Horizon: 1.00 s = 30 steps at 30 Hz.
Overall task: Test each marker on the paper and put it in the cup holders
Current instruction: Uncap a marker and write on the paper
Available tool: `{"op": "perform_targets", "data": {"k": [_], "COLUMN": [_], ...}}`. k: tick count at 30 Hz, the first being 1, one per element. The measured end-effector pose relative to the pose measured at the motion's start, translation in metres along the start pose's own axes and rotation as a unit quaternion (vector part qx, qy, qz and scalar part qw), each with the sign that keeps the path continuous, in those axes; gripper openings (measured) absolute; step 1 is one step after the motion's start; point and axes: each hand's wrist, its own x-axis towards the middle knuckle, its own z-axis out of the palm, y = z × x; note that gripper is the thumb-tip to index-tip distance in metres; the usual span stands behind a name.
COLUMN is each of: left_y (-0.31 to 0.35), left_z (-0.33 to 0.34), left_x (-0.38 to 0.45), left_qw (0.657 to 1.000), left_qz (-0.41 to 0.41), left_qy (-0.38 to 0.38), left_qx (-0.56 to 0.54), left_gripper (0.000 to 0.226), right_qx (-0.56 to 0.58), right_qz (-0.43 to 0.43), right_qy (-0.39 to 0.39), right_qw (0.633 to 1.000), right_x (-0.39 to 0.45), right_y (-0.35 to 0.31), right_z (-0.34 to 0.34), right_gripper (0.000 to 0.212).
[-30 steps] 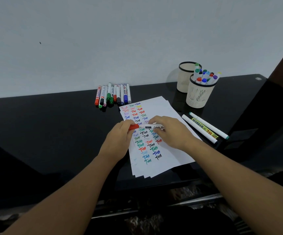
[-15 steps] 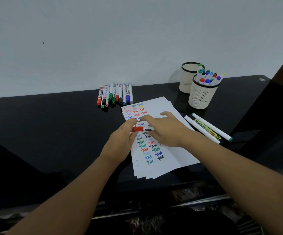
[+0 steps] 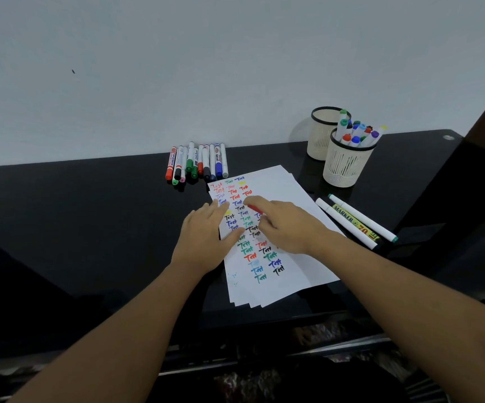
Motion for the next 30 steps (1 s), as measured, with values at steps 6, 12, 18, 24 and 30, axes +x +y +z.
{"op": "perform_targets", "data": {"k": [6, 12, 18, 24, 30], "left_y": [-0.001, 0.000, 0.001, 0.003, 0.009], "left_z": [0.003, 0.000, -0.002, -0.010, -0.015], "left_x": [0.004, 0.004, 0.004, 0.011, 0.041], "left_qw": [0.998, 0.997, 0.998, 0.995, 0.995], "left_qz": [-0.030, -0.041, -0.045, -0.057, -0.026], "left_qy": [-0.047, -0.055, -0.053, -0.076, -0.068], "left_qx": [0.025, 0.018, 0.009, 0.042, 0.062], "left_gripper": [0.073, 0.072, 0.070, 0.070, 0.077], "right_qx": [0.020, 0.039, 0.106, 0.251, 0.234], "right_qz": [0.022, 0.029, 0.040, 0.096, 0.088], "right_qy": [0.006, 0.023, 0.025, 0.044, 0.063], "right_qw": [1.000, 0.999, 0.993, 0.962, 0.966], "right_x": [-0.002, -0.002, 0.000, -0.001, 0.002], "right_y": [0.003, 0.004, 0.008, 0.011, 0.026], "right_z": [0.000, 0.003, 0.002, -0.024, -0.042], "right_gripper": [0.042, 0.039, 0.046, 0.039, 0.046]}}
